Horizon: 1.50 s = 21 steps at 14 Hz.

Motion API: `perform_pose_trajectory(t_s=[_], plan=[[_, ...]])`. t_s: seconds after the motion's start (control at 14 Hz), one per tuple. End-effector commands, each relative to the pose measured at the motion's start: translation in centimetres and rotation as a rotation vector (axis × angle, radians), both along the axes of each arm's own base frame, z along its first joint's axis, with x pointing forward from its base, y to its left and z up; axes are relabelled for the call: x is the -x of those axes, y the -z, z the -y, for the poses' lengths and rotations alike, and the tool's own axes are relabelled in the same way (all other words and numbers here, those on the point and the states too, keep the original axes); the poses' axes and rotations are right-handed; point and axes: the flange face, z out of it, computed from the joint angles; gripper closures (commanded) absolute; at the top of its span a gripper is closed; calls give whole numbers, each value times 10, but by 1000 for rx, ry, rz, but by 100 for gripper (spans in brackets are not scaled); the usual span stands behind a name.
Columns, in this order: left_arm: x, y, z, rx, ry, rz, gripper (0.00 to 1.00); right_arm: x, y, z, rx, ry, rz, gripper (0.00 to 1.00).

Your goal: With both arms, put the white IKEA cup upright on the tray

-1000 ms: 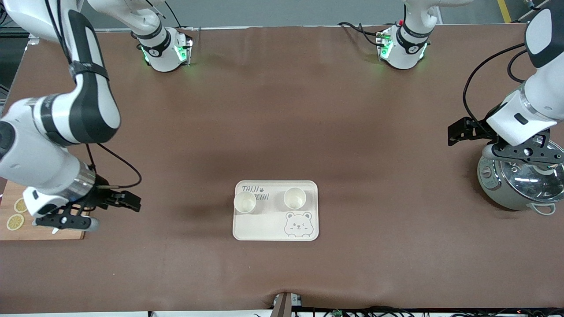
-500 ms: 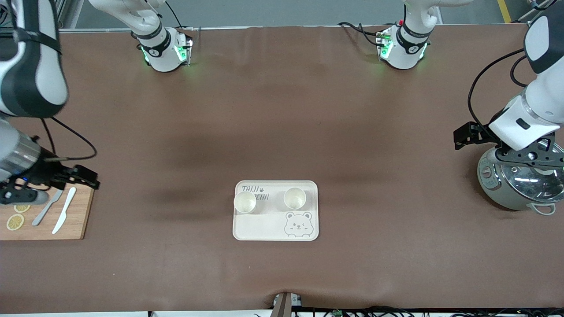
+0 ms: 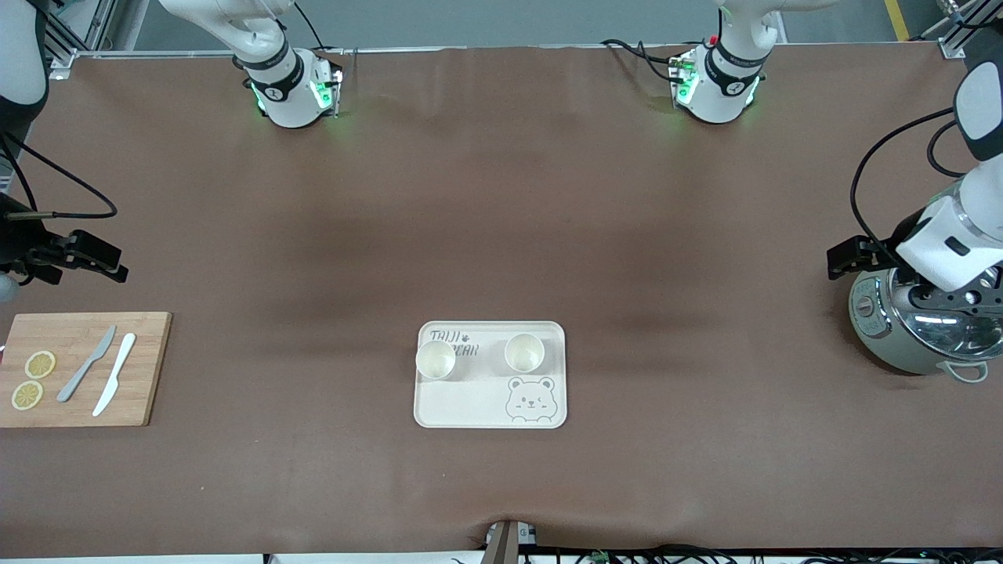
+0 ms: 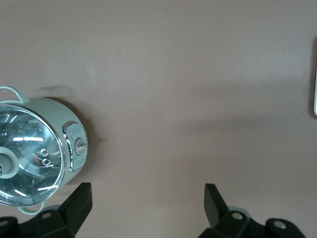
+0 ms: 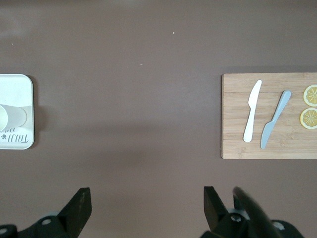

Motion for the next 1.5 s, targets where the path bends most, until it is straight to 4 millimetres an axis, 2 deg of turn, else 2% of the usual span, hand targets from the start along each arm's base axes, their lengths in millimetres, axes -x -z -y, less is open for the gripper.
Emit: perform_pose_trajectory(t_s=[0.0, 0.14, 0.57, 0.93, 1.43], plan=[[-5, -11, -10, 0, -2, 21, 0, 10, 0, -3, 10, -4, -17, 0], [-6, -10, -30, 14, -28, 20, 0, 12, -3, -2, 10, -12, -14, 0], [-8, -11, -22, 65, -39, 22, 0, 32, -14, 0, 5, -31, -61, 0], [-8, -10, -15, 80, -41, 20, 0, 32, -14, -2, 4, -29, -62, 0], [-8, -10, -18, 80, -43, 20, 0, 31, -24, -3, 0, -24, -51, 0]])
